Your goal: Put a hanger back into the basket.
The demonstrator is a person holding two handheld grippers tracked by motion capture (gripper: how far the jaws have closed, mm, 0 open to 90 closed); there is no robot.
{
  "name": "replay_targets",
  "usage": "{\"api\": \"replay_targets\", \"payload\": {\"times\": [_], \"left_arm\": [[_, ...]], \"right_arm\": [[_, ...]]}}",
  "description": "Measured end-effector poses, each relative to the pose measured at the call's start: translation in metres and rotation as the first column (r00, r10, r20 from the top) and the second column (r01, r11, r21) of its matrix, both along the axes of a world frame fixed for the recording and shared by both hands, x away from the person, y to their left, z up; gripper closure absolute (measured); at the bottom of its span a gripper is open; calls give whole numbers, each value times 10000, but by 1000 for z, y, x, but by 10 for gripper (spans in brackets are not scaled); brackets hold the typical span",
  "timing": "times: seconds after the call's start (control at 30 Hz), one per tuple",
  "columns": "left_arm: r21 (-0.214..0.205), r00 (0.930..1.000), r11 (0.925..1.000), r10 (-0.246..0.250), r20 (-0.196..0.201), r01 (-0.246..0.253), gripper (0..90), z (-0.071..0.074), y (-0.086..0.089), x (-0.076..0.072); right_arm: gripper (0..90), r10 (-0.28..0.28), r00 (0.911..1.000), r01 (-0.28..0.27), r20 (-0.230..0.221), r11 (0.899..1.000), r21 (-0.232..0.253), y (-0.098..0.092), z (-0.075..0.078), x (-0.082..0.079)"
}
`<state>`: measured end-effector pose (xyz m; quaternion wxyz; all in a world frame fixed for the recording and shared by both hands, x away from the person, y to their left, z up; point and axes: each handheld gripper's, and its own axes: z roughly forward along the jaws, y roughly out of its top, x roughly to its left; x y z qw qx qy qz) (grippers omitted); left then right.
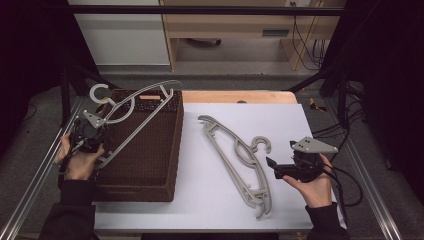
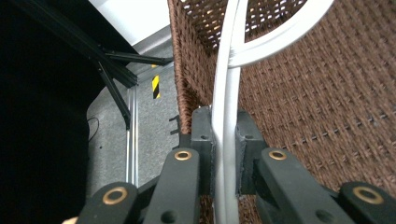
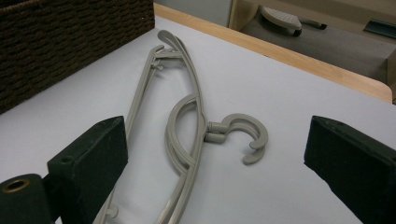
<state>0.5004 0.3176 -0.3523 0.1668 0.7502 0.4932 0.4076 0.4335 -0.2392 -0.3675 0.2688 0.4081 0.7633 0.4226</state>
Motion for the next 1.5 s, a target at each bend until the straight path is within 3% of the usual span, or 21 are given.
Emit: {"api": "replay_targets", "payload": {"times": [0.2,0.7,1.03,1.2,1.37,1.4,1.47,1.5], "left_arm": [[353,9996,9994,53,-264,-44,814,-7,1,1],[614,9948,9980,242,-993,-182,813,-26,0,5],[680,9825,9975,289,-1839,-166,810,-38,-6,11],[545,9744,9984,243,-2236,-123,809,-41,-6,13],[137,9669,9999,120,-2551,-88,800,-43,-3,16],[11,9683,10000,-1,-2499,4,740,-42,-3,15],[-277,9694,9994,-281,-2440,220,724,-40,-3,14],[-294,9705,9991,-357,-2383,295,660,-39,-4,14]], "right_arm": [[65,-30,10000,30,-40,10000,27,1,0,0],[66,-5,10000,5,-60,10000,-3,3,-2,1],[68,25,10000,-25,-48,10000,-10,4,-2,1],[69,60,10000,-60,-66,10000,-33,5,-2,2],[69,78,9999,-79,-76,10000,-20,5,-2,1],[69,60,10000,-60,-71,10000,-15,4,-2,1],[70,48,10000,-48,-54,10000,-11,4,-2,1],[71,19,10000,-19,-77,10000,8,4,-1,1]]}}
